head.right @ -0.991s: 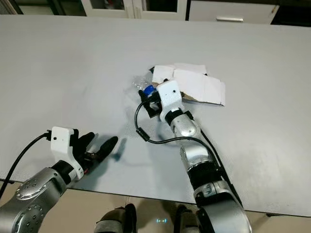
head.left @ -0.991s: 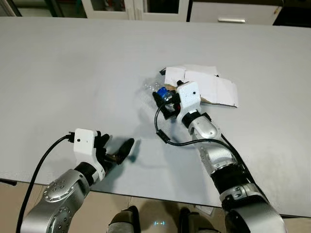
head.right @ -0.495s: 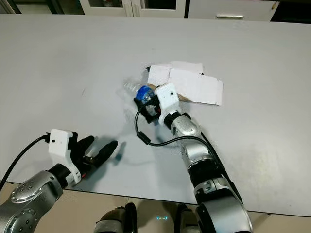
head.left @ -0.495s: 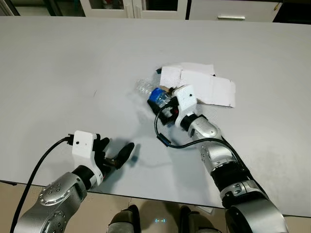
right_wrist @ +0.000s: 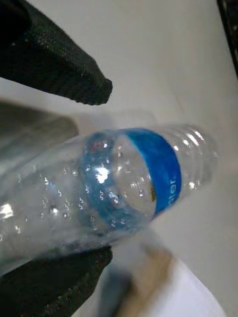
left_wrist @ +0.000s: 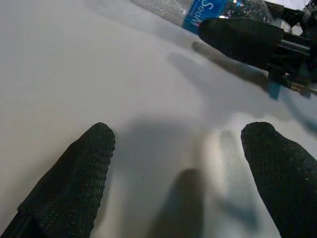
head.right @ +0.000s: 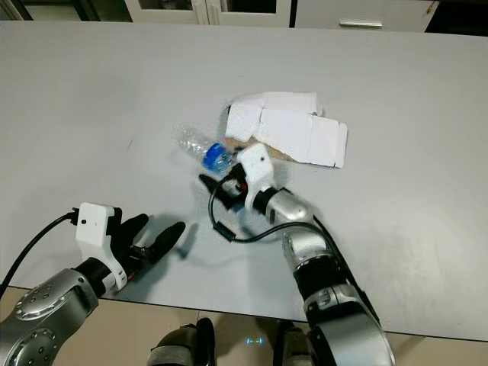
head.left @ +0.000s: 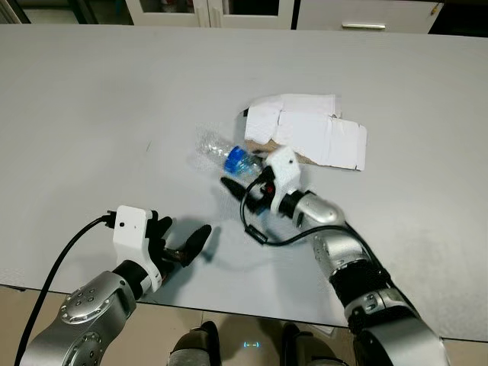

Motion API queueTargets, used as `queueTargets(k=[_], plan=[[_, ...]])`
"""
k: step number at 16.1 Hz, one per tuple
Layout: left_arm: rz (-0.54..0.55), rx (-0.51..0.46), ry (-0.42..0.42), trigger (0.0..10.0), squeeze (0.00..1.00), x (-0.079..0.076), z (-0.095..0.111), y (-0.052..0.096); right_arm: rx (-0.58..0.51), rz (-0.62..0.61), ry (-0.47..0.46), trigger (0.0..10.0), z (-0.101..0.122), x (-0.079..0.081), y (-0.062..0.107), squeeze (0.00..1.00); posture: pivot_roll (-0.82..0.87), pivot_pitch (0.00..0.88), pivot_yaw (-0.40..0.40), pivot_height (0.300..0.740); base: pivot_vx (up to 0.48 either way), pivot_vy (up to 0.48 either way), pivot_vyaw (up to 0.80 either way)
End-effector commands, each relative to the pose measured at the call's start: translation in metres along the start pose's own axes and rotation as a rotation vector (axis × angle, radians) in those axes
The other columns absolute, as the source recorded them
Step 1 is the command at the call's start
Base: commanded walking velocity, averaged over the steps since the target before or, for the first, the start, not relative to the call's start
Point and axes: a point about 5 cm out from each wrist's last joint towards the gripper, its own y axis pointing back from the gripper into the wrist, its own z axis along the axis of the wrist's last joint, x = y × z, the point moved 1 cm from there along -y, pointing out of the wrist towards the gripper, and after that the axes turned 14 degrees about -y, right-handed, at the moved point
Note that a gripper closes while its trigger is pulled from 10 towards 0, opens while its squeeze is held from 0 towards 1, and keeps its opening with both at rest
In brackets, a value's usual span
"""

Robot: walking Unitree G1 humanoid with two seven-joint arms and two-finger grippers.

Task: Picking trash to rubbish bin

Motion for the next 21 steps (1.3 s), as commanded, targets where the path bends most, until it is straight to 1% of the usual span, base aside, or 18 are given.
queueTargets(k=[1, 2, 3, 18, 19, 21], plan=[[-0.001, 0.004, 0.005, 10.0, 0.00, 0.0002, -0.0002, 0.0044, 0.016, 0.024, -0.028, 3.7, -0.0066, 0.0046, 0.0009, 0.00, 0.14, 0.257, 0.059, 0.740, 0.000, 0.000, 0.00], [-0.001, 0.005, 0.007, 10.0, 0.00, 0.0000, -0.0002, 0.0045, 0.017, 0.028, -0.030, 2.7, -0.0071, 0.0051, 0.0008, 0.00, 0.14, 0.257, 0.059, 0.740, 0.000, 0.000, 0.00], [-0.001, 0.007, 0.008, 10.0, 0.00, -0.0001, -0.0004, 0.0044, 0.018, 0.031, -0.030, 0.0, -0.0075, 0.0057, 0.0007, 0.00, 0.14, 0.257, 0.059, 0.740, 0.000, 0.000, 0.00], [0.003, 0.010, 0.009, 10.0, 0.00, 0.0008, 0.0001, 0.0020, 0.011, 0.010, -0.034, 0.0, -0.0078, 0.0052, -0.0002, 0.00, 0.15, 0.257, 0.057, 0.740, 0.000, 0.000, 0.00], [0.008, 0.007, 0.004, 10.0, 0.00, 0.0014, 0.0010, 0.0016, 0.004, 0.000, -0.044, 9.8, -0.0068, 0.0048, -0.0005, 0.00, 0.15, 0.257, 0.057, 0.740, 0.000, 0.000, 0.00], [0.029, -0.013, -0.006, 10.0, 0.00, 0.0039, 0.0046, 0.0004, -0.022, -0.015, -0.065, 10.0, -0.0019, 0.0042, -0.0014, 0.00, 0.14, 0.254, 0.054, 0.740, 0.000, 0.000, 0.00]])
